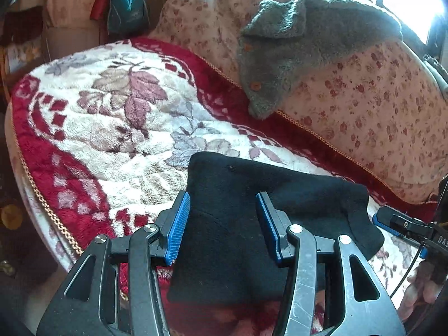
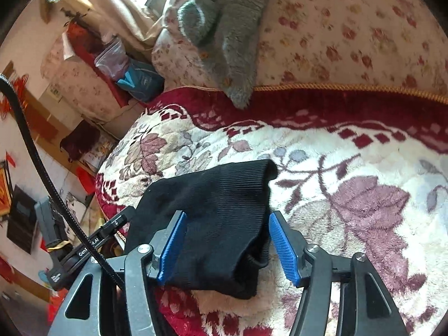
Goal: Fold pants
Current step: 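Open both grippers and release the folded pants onto the blanket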
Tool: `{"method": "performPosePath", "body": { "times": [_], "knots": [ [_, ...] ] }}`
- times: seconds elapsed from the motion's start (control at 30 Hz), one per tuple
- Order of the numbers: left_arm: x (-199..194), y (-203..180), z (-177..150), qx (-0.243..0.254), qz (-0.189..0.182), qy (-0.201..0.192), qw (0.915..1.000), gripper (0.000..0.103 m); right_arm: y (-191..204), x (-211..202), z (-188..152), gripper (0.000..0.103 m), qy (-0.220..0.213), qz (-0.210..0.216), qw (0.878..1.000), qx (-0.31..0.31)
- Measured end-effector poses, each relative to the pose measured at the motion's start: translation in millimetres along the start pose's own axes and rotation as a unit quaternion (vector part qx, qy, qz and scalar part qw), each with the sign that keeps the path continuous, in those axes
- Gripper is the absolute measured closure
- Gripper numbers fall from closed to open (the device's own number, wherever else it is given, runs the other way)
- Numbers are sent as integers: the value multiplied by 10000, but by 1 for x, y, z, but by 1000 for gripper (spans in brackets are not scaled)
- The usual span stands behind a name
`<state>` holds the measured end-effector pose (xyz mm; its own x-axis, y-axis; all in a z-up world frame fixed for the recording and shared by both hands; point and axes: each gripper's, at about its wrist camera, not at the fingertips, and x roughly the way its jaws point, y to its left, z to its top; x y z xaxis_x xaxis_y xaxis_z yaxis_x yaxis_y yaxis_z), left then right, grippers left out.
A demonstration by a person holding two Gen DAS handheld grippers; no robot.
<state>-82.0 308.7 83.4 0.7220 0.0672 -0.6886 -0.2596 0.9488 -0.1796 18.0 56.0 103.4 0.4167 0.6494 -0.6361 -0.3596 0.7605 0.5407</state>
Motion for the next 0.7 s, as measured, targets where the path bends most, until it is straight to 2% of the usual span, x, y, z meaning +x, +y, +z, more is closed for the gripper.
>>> {"method": "performPosePath", "body": {
  "times": [0.07, 0.37, 0.7],
  "knots": [
    [-3, -5, -3, 50, 7, -7, 10000, 54, 8, 0, -2, 37, -37, -23, 9999, -131],
    [-13, -22, -16, 167, 139, -1, 9998, 54, 35, -1, -15, 36, -119, -215, 9986, -460],
    [-24, -33, -24, 415, 580, -190, 9973, 54, 44, -3, -23, 34, -148, -374, 9977, -546]
  ]
}}
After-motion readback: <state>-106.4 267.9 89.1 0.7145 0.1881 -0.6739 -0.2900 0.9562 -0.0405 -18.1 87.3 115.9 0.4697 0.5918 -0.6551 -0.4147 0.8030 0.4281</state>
